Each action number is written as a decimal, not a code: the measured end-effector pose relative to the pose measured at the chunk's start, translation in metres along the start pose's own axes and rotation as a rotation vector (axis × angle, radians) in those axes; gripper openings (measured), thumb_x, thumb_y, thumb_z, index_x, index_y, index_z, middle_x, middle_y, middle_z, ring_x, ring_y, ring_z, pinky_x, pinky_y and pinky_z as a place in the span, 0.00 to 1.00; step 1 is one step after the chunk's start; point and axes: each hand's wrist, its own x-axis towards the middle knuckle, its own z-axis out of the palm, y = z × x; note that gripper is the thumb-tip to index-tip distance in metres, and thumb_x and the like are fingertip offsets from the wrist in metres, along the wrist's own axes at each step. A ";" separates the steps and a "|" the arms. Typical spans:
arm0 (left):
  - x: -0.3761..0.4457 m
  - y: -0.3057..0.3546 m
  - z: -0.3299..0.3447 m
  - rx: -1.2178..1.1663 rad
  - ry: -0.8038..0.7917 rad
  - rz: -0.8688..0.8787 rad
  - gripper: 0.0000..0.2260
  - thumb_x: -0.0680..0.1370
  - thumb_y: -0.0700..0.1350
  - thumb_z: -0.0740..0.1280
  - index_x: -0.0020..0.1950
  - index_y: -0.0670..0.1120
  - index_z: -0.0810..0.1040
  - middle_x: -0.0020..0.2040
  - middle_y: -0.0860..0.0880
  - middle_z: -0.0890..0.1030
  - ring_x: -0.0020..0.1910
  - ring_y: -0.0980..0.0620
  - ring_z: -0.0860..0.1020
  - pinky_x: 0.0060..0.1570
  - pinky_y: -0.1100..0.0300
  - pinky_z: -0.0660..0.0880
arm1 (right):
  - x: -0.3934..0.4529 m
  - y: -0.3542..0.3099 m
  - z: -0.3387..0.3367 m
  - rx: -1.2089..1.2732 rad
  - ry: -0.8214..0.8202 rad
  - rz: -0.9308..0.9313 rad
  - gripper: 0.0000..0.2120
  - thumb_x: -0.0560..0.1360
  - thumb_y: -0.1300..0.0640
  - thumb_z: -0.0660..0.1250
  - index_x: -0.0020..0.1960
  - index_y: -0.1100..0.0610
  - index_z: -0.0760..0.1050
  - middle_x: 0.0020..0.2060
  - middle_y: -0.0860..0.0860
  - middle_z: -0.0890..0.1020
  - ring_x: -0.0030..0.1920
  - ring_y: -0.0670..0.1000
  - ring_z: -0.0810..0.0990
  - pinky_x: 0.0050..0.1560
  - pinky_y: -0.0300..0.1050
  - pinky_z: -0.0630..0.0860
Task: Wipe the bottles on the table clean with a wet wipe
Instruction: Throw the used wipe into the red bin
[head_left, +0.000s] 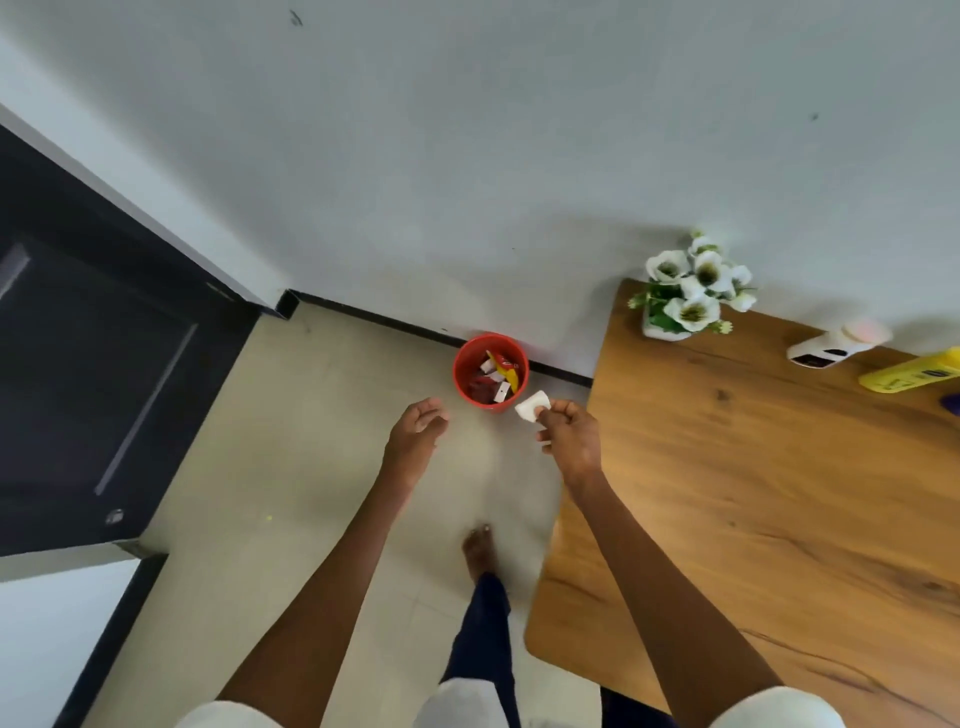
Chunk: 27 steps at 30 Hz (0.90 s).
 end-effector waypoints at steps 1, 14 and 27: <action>0.016 -0.001 -0.009 0.031 -0.006 0.007 0.13 0.78 0.46 0.70 0.62 0.51 0.76 0.63 0.47 0.81 0.60 0.49 0.80 0.58 0.57 0.73 | 0.010 0.002 0.016 -0.014 0.024 0.008 0.03 0.79 0.60 0.68 0.52 0.58 0.79 0.42 0.52 0.84 0.35 0.50 0.78 0.33 0.39 0.74; 0.209 -0.079 -0.020 0.640 -0.099 0.149 0.22 0.81 0.46 0.65 0.76 0.48 0.68 0.74 0.48 0.72 0.70 0.47 0.73 0.69 0.52 0.69 | 0.219 0.081 0.123 -0.603 0.178 0.098 0.12 0.71 0.46 0.68 0.53 0.46 0.81 0.49 0.49 0.85 0.50 0.55 0.82 0.54 0.50 0.79; 0.292 -0.109 0.004 0.628 -0.084 0.223 0.23 0.81 0.45 0.65 0.76 0.43 0.66 0.73 0.45 0.72 0.71 0.45 0.72 0.67 0.52 0.68 | 0.298 0.145 0.151 -0.702 0.031 0.199 0.14 0.74 0.49 0.65 0.59 0.44 0.79 0.56 0.51 0.83 0.57 0.57 0.81 0.60 0.49 0.76</action>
